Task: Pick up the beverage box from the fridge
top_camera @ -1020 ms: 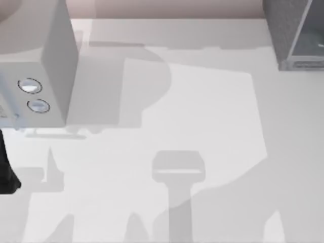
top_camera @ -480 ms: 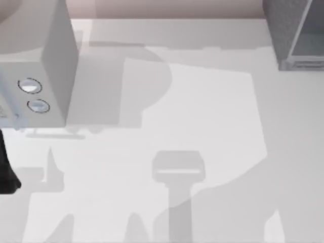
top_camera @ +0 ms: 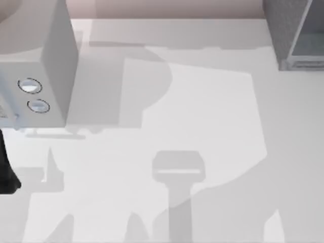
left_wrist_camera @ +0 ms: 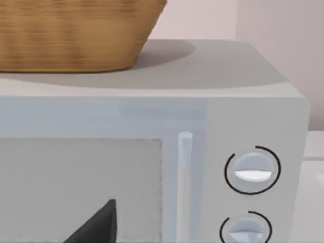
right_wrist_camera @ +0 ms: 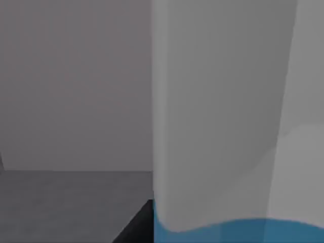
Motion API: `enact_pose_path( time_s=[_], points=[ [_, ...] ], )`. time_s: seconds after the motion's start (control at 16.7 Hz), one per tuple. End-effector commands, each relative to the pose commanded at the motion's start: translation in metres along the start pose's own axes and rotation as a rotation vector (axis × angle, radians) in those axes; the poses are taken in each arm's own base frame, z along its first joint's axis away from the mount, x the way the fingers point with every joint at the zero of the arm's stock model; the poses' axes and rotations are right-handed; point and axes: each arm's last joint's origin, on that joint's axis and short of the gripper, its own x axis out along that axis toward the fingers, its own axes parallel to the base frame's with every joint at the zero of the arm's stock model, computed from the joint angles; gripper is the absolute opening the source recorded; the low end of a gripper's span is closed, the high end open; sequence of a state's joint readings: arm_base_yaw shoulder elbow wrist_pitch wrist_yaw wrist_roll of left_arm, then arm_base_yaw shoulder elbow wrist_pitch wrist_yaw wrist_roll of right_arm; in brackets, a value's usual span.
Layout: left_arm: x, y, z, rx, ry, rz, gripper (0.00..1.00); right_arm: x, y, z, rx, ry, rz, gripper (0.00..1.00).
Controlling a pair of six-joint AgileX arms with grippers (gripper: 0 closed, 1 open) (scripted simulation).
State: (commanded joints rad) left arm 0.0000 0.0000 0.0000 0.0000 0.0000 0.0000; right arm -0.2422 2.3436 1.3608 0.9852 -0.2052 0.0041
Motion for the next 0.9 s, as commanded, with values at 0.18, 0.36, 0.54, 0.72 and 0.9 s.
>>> enact_pose_path(
  time_s=[0.18,0.36,0.54,0.72,0.9],
  points=[
    [0.0,0.0,0.0,0.0,0.0,0.0,1.0,0.0,0.0,0.0,0.0,0.0,0.0,0.0],
    [0.0,0.0,0.0,0.0,0.0,0.0,1.0,0.0,-0.002,0.001,0.001,-0.001,-0.003,0.0],
    [0.0,0.0,0.0,0.0,0.0,0.0,1.0,0.0,-0.002,0.014,0.001,-0.003,-0.003,0.0],
    [0.0,0.0,0.0,0.0,0.0,0.0,1.0,0.0,-0.002,0.029,0.0,-0.004,-0.003,0.0],
    [0.0,0.0,0.0,0.0,0.0,0.0,1.0,-0.001,-0.002,0.045,0.002,0.005,-0.003,0.0]
  ],
)
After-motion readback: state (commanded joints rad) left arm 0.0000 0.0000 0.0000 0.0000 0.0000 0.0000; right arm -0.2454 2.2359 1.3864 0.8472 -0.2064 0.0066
